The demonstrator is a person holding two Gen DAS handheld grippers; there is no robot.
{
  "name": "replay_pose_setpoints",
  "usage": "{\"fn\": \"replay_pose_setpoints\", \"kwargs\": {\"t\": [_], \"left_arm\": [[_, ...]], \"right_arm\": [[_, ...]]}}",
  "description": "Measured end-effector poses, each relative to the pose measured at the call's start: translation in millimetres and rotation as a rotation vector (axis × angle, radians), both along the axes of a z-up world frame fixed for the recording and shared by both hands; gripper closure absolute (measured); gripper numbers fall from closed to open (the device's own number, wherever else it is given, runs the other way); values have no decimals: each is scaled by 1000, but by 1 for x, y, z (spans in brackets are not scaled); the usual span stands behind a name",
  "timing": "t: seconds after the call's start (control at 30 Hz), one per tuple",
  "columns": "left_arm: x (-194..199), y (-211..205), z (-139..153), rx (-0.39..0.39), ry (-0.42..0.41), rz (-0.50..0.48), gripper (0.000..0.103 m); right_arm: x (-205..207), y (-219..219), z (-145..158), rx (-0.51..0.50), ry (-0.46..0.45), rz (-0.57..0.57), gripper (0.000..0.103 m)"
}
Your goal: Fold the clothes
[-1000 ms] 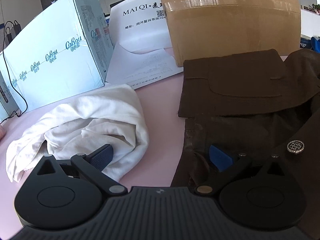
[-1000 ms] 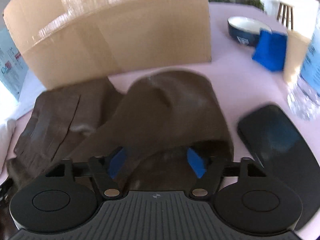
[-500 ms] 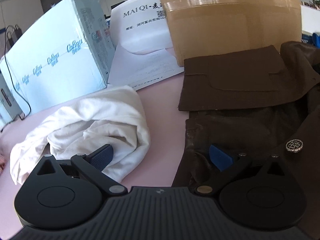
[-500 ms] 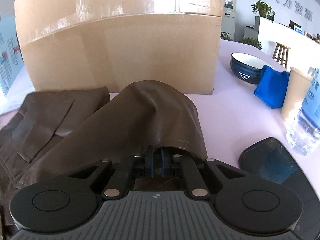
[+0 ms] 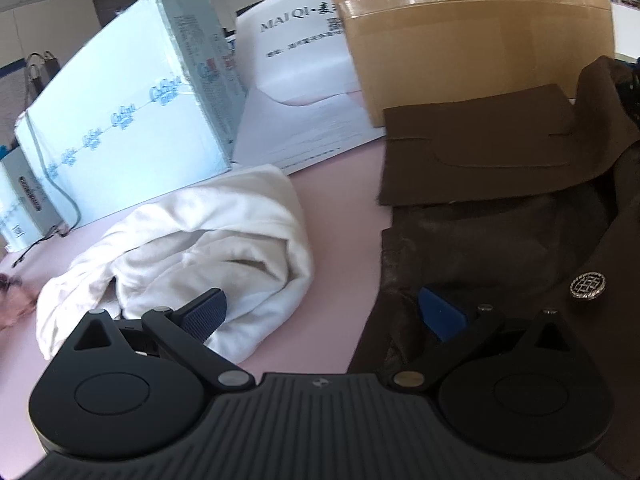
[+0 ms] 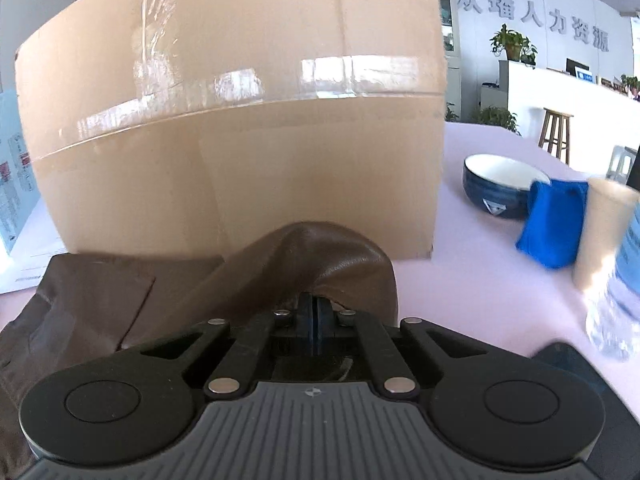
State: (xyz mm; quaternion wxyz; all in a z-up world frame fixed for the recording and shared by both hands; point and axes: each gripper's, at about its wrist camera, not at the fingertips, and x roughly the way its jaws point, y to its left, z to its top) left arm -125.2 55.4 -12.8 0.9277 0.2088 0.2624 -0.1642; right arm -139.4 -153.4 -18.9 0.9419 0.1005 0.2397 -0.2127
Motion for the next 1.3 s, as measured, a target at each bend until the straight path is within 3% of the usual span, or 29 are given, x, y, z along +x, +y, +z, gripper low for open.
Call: {"fn": "replay_pose_setpoints", "kwargs": {"t": [0.2, 0.3, 0.33, 0.4, 0.43, 0.57, 0.73, 1.3], "left_arm": [[5, 7, 1, -37, 32, 2, 0], [3, 6, 0, -27, 22, 1, 0], [3, 5, -1, -22, 17, 1, 0], [2, 3, -1, -13, 7, 0, 0], [2, 2, -1, -9, 4, 0, 0], [2, 0, -1, -10, 4, 0, 0], [3, -1, -1, -9, 3, 2, 0], [6, 3, 0, -49, 32, 3, 0]], "right_arm": [[-7, 2, 1, 7, 65, -4, 101], [-20, 15, 10, -56, 80, 24, 97], [-25, 21, 13, -80, 83, 35, 92], [-34, 33, 21, -127, 83, 58, 53], [-38, 40, 25, -147, 74, 68, 50], [-44, 66, 42, -232, 57, 101, 48], [-42, 123, 61, -429, 45, 162, 44], [26, 222, 62, -587, 76, 312, 38]]}}
